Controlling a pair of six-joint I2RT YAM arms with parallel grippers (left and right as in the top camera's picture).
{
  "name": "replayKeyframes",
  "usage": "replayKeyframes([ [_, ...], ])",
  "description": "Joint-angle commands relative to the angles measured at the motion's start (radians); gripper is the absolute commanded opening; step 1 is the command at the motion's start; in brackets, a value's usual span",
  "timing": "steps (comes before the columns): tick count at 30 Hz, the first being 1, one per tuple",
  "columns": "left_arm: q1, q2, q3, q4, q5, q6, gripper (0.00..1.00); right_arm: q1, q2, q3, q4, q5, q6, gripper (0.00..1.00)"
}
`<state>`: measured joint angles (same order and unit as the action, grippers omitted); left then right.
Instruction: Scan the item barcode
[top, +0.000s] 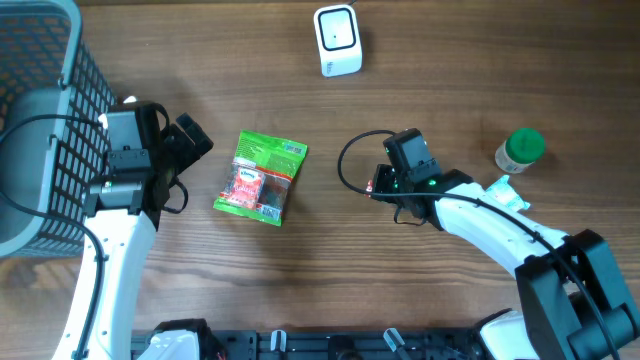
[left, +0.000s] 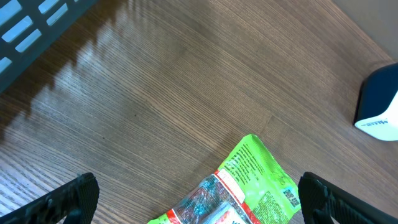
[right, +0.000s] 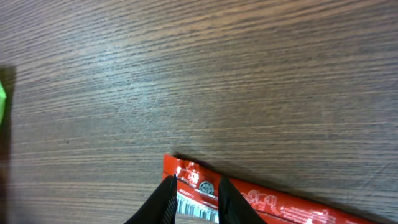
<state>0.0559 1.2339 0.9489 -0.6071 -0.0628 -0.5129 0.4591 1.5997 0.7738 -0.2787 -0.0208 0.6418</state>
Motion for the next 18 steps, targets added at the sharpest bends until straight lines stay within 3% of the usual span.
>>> replayKeyframes([
  [1, 0.006, -0.002, 0.001, 0.0, -0.01, 0.008, 1.0, -0.002, -0.011, 0.008, 0.003, 0.042, -0.101, 0.26],
  [4, 0.006, -0.002, 0.001, 0.0, -0.01, 0.008, 1.0, -0.002, -0.055, 0.053, -0.103, 0.024, -0.386, 0.34],
  [6, 0.006, -0.002, 0.001, 0.0, -0.01, 0.008, 1.0, -0.003, -0.098, 0.09, -0.198, 0.033, -0.469, 0.43],
  [9, 0.006, -0.002, 0.001, 0.0, -0.01, 0.008, 1.0, -0.02, -0.145, 0.105, -0.279, 0.04, -0.567, 0.46],
  [14, 0.006, -0.002, 0.001, 0.0, -0.01, 0.008, 1.0, -0.13, -0.151, 0.099, -0.372, 0.073, -0.694, 0.4],
  [16, 0.006, -0.002, 0.001, 0.0, -0.01, 0.008, 1.0, -0.172, -0.13, 0.097, -0.388, 0.065, -0.747, 0.46],
  [18, 0.006, -0.002, 0.001, 0.0, -0.01, 0.008, 1.0, -0.201, -0.107, 0.094, -0.397, 0.037, -0.809, 0.46],
])
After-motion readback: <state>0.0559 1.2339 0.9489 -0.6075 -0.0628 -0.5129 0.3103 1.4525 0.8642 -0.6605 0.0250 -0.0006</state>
